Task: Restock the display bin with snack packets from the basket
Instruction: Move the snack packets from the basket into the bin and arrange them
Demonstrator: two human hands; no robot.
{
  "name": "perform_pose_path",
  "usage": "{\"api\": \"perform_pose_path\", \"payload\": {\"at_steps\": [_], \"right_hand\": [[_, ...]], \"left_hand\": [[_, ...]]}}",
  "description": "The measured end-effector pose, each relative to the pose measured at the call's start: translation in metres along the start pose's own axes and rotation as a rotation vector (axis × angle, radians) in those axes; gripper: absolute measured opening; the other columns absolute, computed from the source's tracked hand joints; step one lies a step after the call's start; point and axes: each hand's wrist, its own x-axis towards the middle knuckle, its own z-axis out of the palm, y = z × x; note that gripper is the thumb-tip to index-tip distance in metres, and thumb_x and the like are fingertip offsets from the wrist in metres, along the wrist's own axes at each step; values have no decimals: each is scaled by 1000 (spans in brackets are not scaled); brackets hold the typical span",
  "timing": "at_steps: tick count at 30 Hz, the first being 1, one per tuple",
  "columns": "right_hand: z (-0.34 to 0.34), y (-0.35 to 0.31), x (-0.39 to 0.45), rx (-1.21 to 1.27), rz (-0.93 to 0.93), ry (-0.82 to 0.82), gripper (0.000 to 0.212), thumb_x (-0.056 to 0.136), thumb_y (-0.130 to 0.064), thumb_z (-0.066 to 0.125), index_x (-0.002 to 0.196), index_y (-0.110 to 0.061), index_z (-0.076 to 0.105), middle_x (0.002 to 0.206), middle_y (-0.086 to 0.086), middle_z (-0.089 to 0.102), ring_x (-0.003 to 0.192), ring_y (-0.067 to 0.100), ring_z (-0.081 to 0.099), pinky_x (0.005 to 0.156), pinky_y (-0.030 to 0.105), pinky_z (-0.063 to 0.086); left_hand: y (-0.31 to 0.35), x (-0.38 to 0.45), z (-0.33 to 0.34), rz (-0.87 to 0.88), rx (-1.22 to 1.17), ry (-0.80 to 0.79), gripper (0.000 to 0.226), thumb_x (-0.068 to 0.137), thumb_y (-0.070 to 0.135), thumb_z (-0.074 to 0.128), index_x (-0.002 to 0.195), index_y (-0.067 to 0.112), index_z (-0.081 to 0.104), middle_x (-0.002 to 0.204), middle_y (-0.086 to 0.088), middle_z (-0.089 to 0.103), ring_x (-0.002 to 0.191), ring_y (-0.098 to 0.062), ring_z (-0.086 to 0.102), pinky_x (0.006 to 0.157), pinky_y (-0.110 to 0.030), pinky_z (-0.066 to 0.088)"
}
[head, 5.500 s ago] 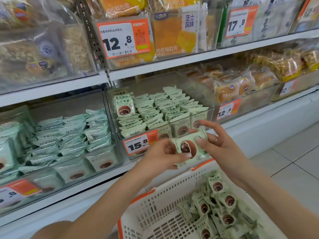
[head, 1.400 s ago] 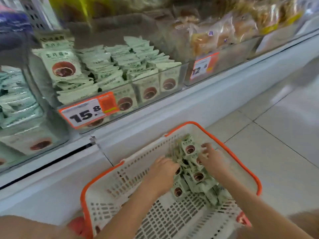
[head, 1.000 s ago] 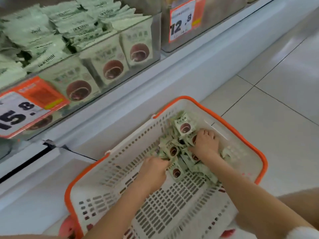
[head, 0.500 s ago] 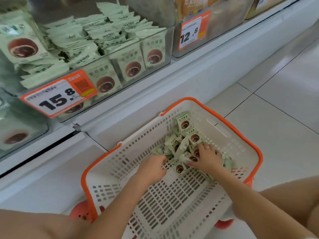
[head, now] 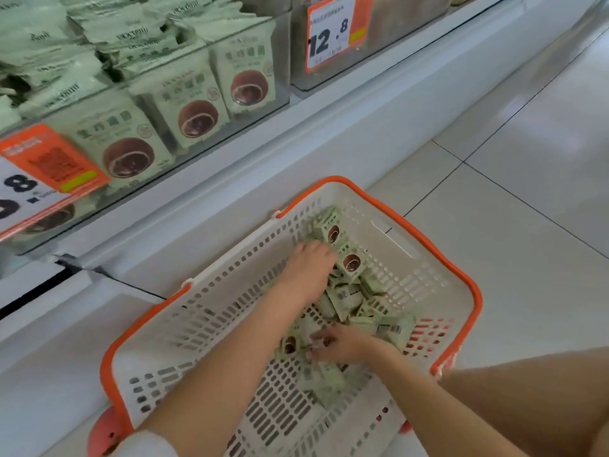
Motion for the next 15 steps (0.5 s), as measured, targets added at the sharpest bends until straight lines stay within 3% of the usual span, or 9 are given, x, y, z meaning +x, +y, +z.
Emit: {"api": "perform_pose_path", "payload": {"at_steps": [1, 3, 5, 7, 11, 15], "right_hand": [[-1, -5, 0, 42, -28, 56, 51, 84, -53, 54, 130, -31, 54, 131, -2, 56, 115, 18, 55, 94, 33, 46], [-17, -14, 1, 136, -45, 311, 41, 87, -45, 50, 124, -29, 57, 118, -3, 61, 100, 17, 59, 81, 31, 49], [-40, -12, 6, 67, -33, 691, 45, 88, -39, 50, 131, -25, 48, 129, -1, 52, 114, 22, 51, 91, 38, 45], [-61, 0, 17, 24, 39, 891, 53, 87, -35, 54, 136, -20, 39, 139, 3, 42, 127, 27, 37, 103, 46, 36], [-67, 14, 42, 102, 68, 702, 81, 83, -43, 57, 148, -17, 17, 151, 7, 23, 138, 33, 17, 111, 47, 25], [-37, 8, 43, 172, 52, 743, 92, 78, -48, 64, 148, -15, 15, 146, 6, 35, 135, 34, 18, 107, 47, 33]], "left_hand": [[-1, 9, 1, 52, 102, -36, 62, 87, -3, 49, 144, 17, 36, 153, -5, 29, 142, -23, 21, 119, -43, 11], [-4, 24, 6, 140, 277, -113, 65, 90, 4, 50, 149, 21, 26, 159, -4, 12, 146, -24, 6, 118, -47, 2], [-7, 38, 11, 176, 372, -157, 67, 93, 11, 51, 150, 23, 20, 160, -5, 3, 147, -25, -2, 116, -50, -2], [-11, 53, 16, 181, 471, -151, 67, 94, 18, 50, 151, 23, 16, 160, -6, 0, 146, -28, -5, 115, -52, -3], [-19, 69, 26, 124, 584, -131, 73, 92, 31, 50, 152, 19, 10, 160, -9, 0, 146, -31, -7, 114, -53, -3], [-18, 57, 39, 96, 596, -110, 78, 87, 33, 53, 150, 13, 13, 152, -9, 23, 140, -30, 16, 111, -54, 17]]}}
